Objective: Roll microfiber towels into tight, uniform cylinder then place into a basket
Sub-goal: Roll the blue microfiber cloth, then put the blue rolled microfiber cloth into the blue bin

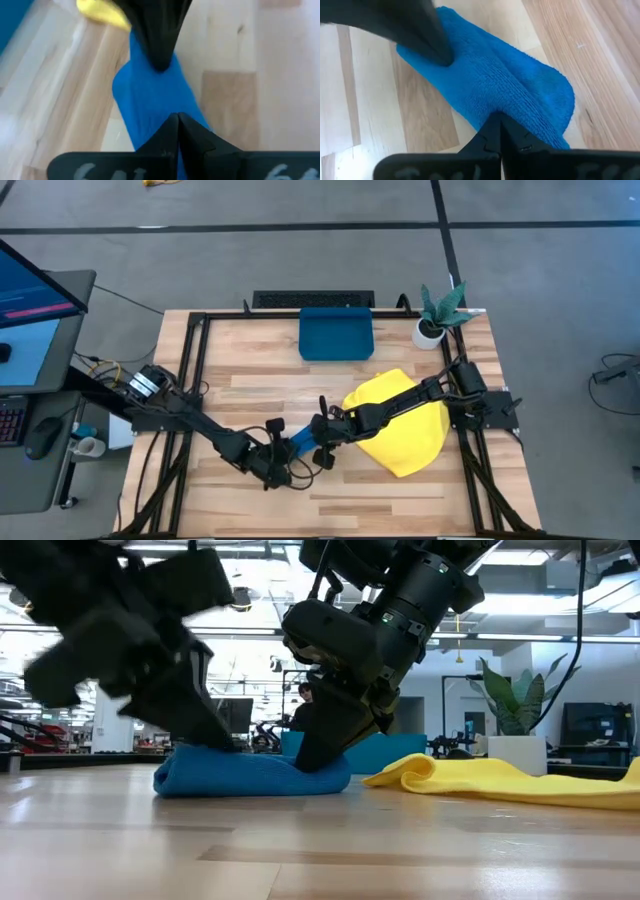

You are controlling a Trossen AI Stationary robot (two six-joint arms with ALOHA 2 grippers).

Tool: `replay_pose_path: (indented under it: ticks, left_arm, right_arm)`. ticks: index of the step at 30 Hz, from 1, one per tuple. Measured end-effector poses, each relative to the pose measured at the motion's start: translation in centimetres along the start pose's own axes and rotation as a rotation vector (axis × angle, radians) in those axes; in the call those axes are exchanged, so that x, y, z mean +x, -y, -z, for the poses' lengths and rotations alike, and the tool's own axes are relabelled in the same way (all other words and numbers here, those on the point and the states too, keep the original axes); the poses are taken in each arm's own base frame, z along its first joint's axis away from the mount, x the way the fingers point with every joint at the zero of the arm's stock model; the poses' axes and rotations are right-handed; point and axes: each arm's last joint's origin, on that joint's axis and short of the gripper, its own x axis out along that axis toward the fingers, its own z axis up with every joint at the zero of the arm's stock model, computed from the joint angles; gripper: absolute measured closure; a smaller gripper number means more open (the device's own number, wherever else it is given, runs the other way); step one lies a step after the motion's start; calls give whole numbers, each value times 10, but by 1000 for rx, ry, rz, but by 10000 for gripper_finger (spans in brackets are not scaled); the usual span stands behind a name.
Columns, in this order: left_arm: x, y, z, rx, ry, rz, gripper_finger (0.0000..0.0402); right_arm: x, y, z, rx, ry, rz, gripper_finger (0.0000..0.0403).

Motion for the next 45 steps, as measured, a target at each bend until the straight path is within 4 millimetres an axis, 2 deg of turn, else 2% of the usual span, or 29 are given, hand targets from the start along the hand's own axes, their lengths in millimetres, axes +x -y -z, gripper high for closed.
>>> replay_pose_path:
  ticks: [6, 13, 19, 27, 30, 40, 45]
  left_arm:
    - [18, -5, 11, -34, -81, 11, 400]
    - [18, -6, 11, -20, -80, 13, 400]
    - [18, -6, 11, -15, -84, 13, 400]
    - [19, -7, 10, 5, -90, 18, 400]
    - [19, -7, 10, 2, -91, 19, 400]
    - [20, -7, 9, -50, -79, 23, 400]
    - [20, -7, 9, -84, -79, 20, 400]
  right_arm:
    - [0, 0, 0, -21, 0, 0, 385]
    - [0, -3, 2, -111, -2, -4, 354]
    - [0, -6, 3, -150, 1, -10, 295]
    - [-1, -10, 4, -249, 12, -26, 181]
    - [-3, -11, 3, -293, 3, -41, 152]
    - [-13, -28, 1, -573, -41, -124, 143]
    - [-10, -40, -6, -776, 102, -125, 143]
